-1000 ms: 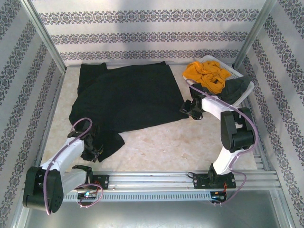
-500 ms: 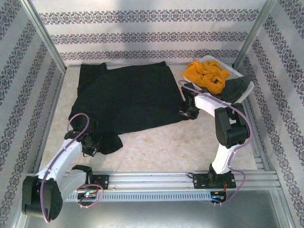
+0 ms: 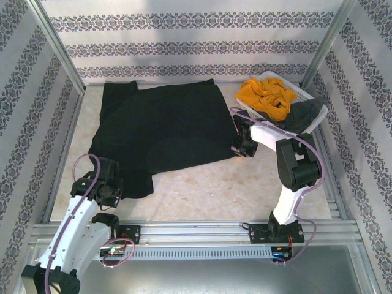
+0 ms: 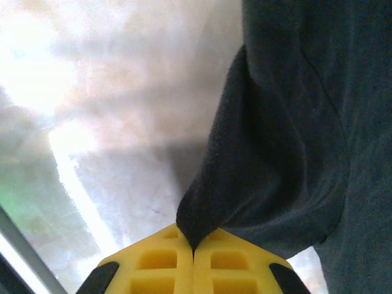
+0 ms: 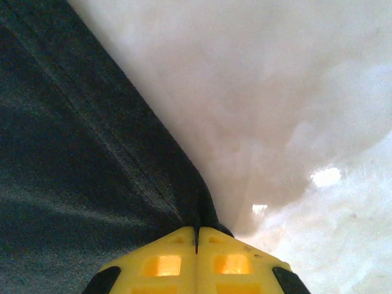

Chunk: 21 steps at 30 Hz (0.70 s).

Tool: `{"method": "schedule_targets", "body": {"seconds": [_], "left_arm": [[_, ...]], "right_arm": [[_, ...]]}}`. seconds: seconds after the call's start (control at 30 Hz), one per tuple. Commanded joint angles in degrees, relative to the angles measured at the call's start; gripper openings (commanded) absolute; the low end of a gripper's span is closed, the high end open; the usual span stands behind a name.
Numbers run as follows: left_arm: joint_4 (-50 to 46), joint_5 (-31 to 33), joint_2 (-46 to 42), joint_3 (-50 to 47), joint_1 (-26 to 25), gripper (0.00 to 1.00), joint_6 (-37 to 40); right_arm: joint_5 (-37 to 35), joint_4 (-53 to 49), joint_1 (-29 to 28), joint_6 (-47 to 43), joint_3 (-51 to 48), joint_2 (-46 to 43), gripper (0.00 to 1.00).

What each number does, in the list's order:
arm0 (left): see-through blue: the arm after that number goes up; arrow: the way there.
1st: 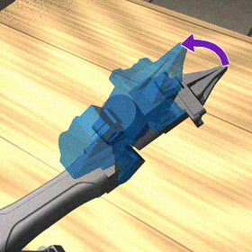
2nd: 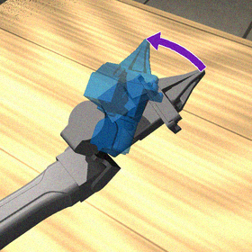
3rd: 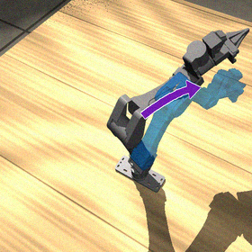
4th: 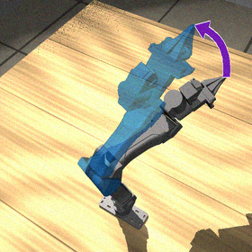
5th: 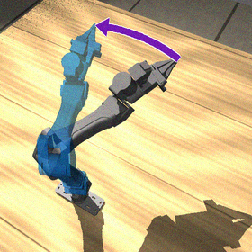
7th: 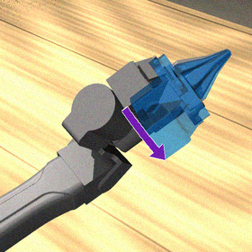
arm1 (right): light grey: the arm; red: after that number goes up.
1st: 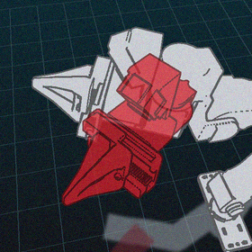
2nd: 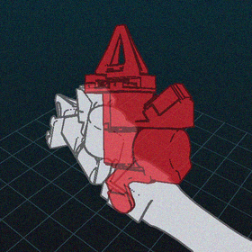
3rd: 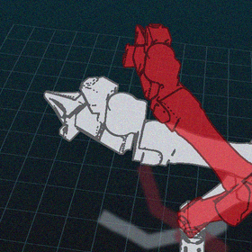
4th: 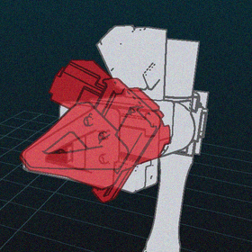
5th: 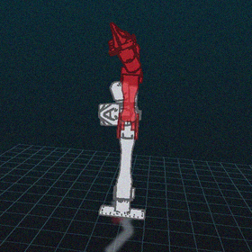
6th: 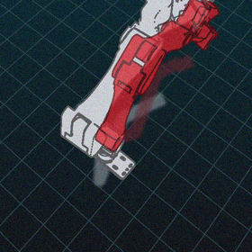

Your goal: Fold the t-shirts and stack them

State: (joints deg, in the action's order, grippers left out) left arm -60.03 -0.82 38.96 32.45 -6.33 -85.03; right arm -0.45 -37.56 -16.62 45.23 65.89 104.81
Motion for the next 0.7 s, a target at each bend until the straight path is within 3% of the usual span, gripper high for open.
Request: {"method": "schedule_targets", "body": {"seconds": [0.0,0.43,0.67], "left_arm": [[-7.3,1.8,-2.9,1.7,-0.4,0.0,-5.8],[-13.8,3.2,-5.1,4.3,-0.6,0.0,-7.6],[-4.7,3.7,-2.6,5.4,-0.6,0.0,0.3]], "right_arm": [[-0.5,-5.3,-1.6,0.7,-3.7,-3.7,0.0],[5.7,-9.5,-7.0,4.8,-20.8,-23.2,0.0],[6.7,-8.0,-6.5,7.7,-21.3,-26.5,0.0]]}}
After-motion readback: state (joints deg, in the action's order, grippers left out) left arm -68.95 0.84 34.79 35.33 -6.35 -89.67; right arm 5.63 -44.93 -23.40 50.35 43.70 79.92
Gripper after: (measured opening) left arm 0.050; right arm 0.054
